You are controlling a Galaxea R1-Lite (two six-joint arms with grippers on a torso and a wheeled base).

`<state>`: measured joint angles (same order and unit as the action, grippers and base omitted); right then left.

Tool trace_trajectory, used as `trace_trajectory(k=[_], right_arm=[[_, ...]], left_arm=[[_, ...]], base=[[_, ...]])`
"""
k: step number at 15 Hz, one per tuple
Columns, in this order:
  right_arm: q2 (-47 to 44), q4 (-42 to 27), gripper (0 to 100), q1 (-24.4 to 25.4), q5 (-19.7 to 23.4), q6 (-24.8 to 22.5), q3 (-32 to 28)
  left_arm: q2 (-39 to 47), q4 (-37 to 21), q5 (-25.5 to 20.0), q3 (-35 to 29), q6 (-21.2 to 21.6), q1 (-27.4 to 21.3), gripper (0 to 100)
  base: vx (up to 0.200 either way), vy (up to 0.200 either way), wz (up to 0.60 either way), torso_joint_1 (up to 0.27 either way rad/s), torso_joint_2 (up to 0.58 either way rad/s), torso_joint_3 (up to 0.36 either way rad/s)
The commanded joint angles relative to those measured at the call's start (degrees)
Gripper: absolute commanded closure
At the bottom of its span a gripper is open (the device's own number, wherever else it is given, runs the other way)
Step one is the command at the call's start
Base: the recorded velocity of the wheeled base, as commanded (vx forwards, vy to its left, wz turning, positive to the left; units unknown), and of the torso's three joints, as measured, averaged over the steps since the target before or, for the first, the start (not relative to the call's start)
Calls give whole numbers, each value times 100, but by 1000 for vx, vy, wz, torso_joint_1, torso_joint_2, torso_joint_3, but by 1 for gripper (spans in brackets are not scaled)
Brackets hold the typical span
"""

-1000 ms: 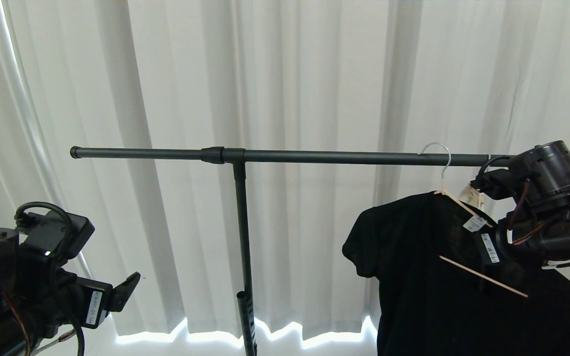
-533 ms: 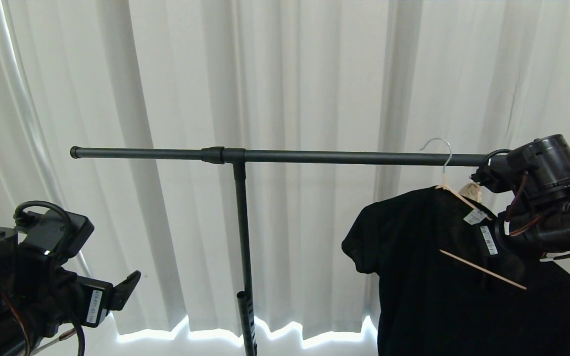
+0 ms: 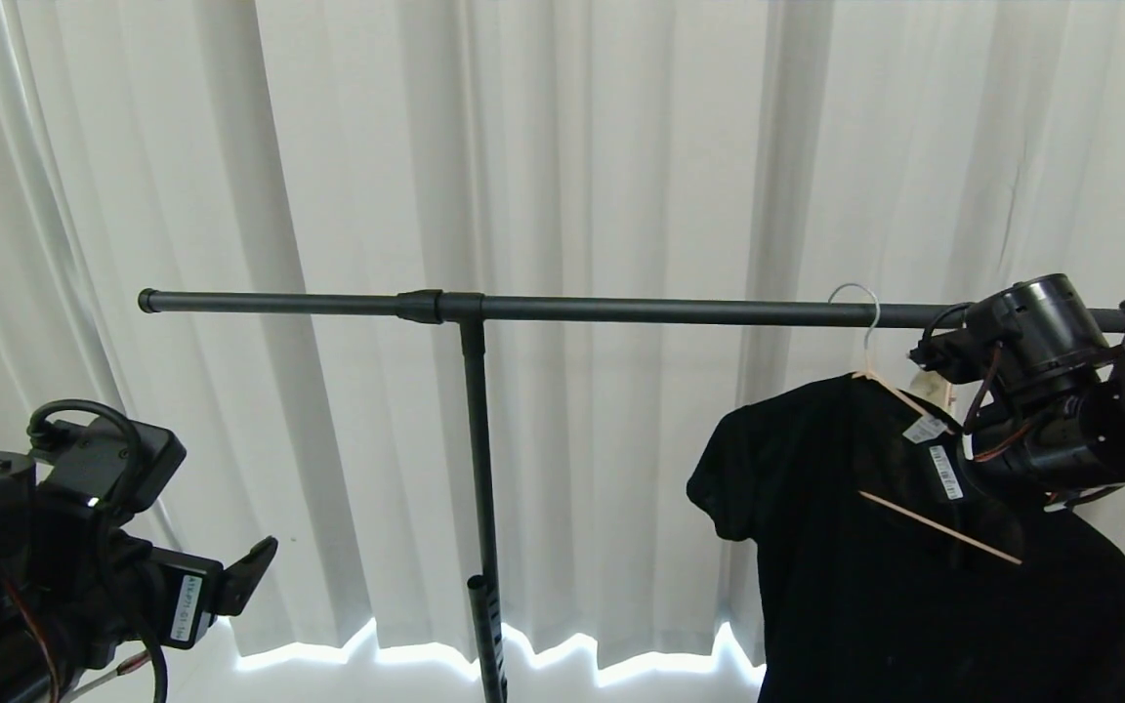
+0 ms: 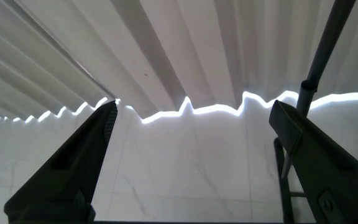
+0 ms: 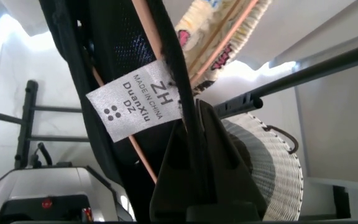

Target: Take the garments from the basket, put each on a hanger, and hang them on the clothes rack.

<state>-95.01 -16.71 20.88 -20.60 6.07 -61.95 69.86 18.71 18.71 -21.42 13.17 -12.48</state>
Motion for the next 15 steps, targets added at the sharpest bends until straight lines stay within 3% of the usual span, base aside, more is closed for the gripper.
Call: trace_trajectory(k=[1,5,6,8,9,11,13,15], right_arm=[[-114,1,100,12,4,-1,8],[-114,1,100,21,4,26,8],[-96,1,0,21,4,78,8],[27,37,0,91,21,298,-36],[352,81,0,346,30,799,-27],[1037,63,0,575,74,1124,113],[1741,72,0,592,109,826,307],[2365,72,0,522,109,202,474]], left_arm=[[1,1,1,6,-7,0,0],[18,1,1,6,-25,0,0],[18,1,1,6,-25,0,0],[10,1,1,6,-33,0,0],[10,1,1,-11,-51,53,0],[1,1,1,6,-121,211,0],[1,1,1,-20,-121,334,0],[1,27,1,-55,-112,492,0]], base=[[0,0,0,0,0,0],[0,0,0,0,0,0],[0,0,0,0,0,0],[0,0,0,0,0,0],[0,0,0,0,0,0],[0,0,0,0,0,0],[0,0,0,0,0,0],[0,0,0,0,0,0]])
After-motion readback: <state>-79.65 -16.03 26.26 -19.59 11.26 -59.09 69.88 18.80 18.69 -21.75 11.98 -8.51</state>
